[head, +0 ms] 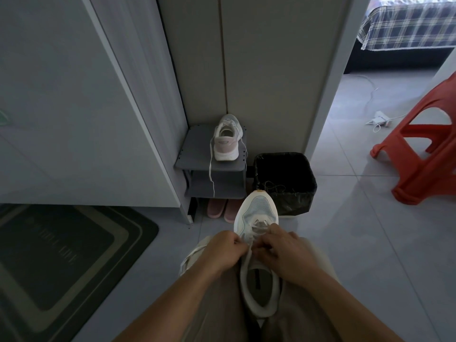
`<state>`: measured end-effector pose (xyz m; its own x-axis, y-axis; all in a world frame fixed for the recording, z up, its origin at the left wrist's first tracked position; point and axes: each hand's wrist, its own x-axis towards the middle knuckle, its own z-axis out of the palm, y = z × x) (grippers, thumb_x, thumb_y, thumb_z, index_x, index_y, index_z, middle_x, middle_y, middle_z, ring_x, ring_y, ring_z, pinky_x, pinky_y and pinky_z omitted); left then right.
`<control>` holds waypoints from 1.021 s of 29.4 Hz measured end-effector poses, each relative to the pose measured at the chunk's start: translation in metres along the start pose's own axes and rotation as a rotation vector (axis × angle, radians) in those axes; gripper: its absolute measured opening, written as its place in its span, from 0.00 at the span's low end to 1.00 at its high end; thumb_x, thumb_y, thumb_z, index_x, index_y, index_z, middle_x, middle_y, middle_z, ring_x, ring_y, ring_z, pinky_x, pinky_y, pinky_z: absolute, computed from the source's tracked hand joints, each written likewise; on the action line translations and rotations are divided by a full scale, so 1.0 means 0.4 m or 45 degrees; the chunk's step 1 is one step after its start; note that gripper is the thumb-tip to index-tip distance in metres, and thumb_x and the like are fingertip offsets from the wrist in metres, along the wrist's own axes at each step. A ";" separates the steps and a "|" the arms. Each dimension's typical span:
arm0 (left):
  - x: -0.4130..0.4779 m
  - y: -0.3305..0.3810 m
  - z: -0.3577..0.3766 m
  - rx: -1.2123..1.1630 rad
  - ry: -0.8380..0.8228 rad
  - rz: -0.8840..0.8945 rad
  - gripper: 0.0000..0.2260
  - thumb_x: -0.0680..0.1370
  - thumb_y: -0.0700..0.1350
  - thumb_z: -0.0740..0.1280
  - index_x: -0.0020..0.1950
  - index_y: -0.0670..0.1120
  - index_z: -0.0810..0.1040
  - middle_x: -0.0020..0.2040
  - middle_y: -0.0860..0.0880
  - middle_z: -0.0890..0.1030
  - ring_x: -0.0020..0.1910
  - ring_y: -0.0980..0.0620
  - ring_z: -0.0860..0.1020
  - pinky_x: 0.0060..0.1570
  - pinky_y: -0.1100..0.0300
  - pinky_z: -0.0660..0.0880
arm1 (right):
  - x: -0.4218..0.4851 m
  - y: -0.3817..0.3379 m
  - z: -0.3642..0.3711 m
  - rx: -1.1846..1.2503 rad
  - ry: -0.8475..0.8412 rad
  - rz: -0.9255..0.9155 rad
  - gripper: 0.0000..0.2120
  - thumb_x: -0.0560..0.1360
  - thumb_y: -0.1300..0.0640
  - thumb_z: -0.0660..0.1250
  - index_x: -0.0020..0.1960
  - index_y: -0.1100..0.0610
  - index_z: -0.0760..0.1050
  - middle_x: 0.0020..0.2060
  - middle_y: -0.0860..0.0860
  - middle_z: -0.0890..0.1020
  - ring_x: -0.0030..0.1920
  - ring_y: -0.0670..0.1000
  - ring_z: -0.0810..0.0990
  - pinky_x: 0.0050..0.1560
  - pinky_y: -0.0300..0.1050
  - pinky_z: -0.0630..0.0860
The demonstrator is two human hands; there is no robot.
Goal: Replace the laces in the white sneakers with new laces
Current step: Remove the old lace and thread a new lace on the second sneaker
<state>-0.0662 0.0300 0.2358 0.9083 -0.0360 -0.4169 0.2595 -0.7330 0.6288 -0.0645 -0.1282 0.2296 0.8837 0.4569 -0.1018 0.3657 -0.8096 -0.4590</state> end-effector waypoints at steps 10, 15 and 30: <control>0.000 -0.004 0.003 -0.201 -0.119 -0.081 0.06 0.77 0.44 0.64 0.42 0.45 0.77 0.38 0.50 0.77 0.37 0.55 0.74 0.37 0.63 0.69 | 0.013 -0.001 -0.004 0.077 -0.015 0.083 0.11 0.76 0.46 0.60 0.49 0.49 0.79 0.44 0.45 0.68 0.43 0.45 0.70 0.47 0.39 0.61; -0.005 0.003 -0.007 -0.066 -0.134 -0.113 0.12 0.78 0.43 0.61 0.33 0.47 0.71 0.30 0.51 0.73 0.29 0.56 0.70 0.32 0.63 0.66 | 0.014 -0.015 0.015 0.027 0.122 0.210 0.12 0.76 0.45 0.59 0.44 0.51 0.77 0.42 0.45 0.69 0.39 0.45 0.70 0.45 0.39 0.60; 0.001 -0.007 -0.027 0.242 0.299 0.140 0.03 0.76 0.46 0.66 0.48 0.51 0.78 0.47 0.55 0.79 0.47 0.56 0.77 0.48 0.60 0.75 | -0.052 0.023 0.017 0.146 0.272 0.167 0.11 0.73 0.46 0.64 0.54 0.45 0.68 0.39 0.38 0.72 0.40 0.40 0.73 0.42 0.31 0.68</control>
<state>-0.0630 0.0394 0.2407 0.9841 0.0197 -0.1765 0.1100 -0.8480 0.5185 -0.0814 -0.1427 0.2215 0.9673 0.2533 0.0159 0.2196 -0.8041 -0.5524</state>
